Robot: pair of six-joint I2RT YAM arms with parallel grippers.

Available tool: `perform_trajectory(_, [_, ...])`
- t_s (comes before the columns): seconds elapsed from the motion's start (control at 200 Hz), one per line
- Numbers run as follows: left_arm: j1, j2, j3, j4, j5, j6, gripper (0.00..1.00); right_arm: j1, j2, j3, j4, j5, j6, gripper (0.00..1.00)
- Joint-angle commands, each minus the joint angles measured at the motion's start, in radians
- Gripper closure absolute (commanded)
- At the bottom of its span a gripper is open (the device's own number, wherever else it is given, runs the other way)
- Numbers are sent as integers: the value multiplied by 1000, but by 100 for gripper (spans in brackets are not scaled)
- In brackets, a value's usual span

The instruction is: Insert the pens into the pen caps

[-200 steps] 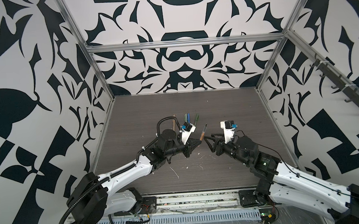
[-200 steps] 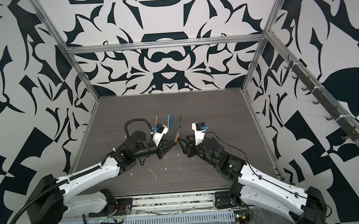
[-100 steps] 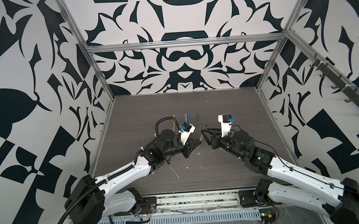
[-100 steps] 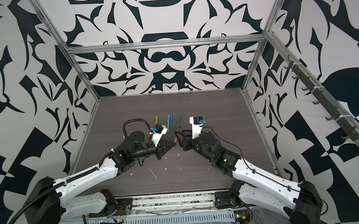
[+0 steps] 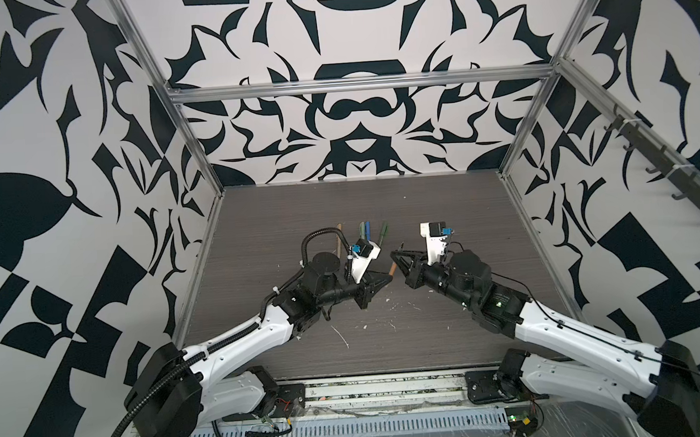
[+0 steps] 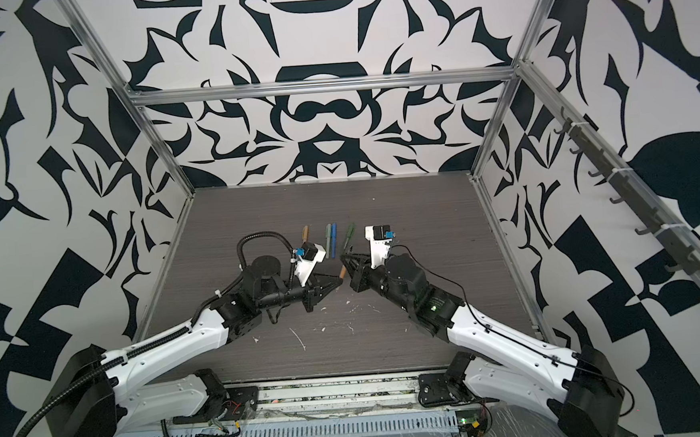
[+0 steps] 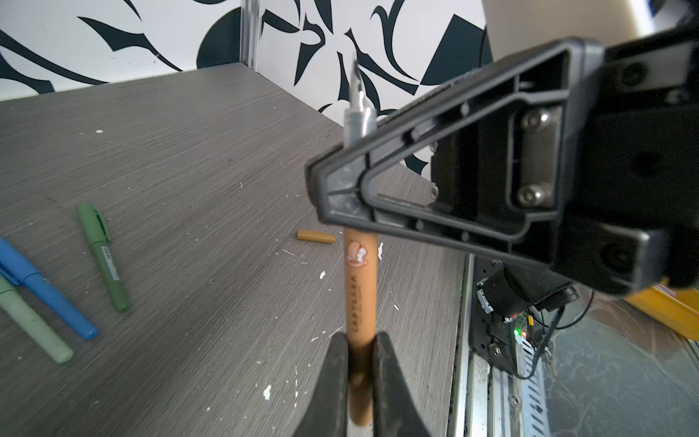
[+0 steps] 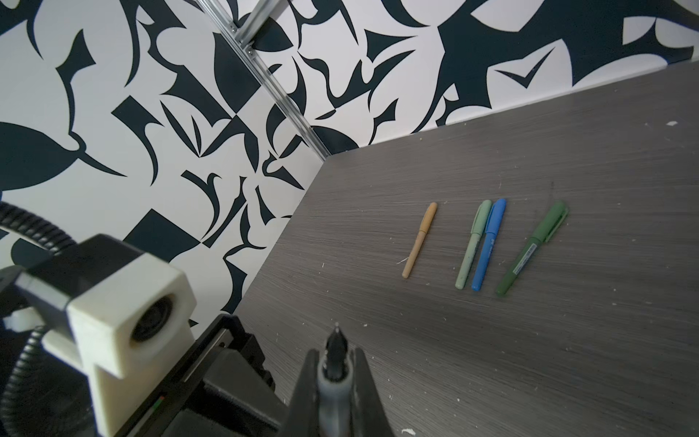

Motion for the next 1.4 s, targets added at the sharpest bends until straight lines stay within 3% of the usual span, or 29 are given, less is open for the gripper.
perform_trajectory(0.0, [-4,-16,6,-15,26,-14,70,-8,-9,41,44,-12,3,99])
perform_trajectory(0.075, [-4,-17,-7,4,15,-24,60,-10,-13,37,43,-18,8,100])
perform_trajectory(0.22, [-4,-15,-19,35,6,-44,57,-10,-16,34,48,-34,20,100])
perform_trajectory(0.545, [-4,33,1,57,46,-63,69,-10,-10,13,101,-80,54,100])
perform_trajectory(0.775, [-4,25,-4,76,43,-77,87,-10,-13,13,77,-83,53,100])
perform_trajectory(1.06, [-4,9,-9,79,36,-73,93,-10,10,24,62,-105,46,100])
perform_trajectory(1.14, [-4,10,-14,79,25,-67,94,-10,10,32,50,-110,43,77])
perform_trajectory(1.215, [-3,8,-30,90,-11,-62,95,-10,-7,43,19,-102,41,66])
perform_trajectory(1.28, [-4,2,-48,109,-48,-64,95,-11,-25,58,-25,-89,37,61])
perform_trajectory(1.395, [-5,-23,-77,125,-129,-73,97,-10,-55,122,-165,-62,31,59])
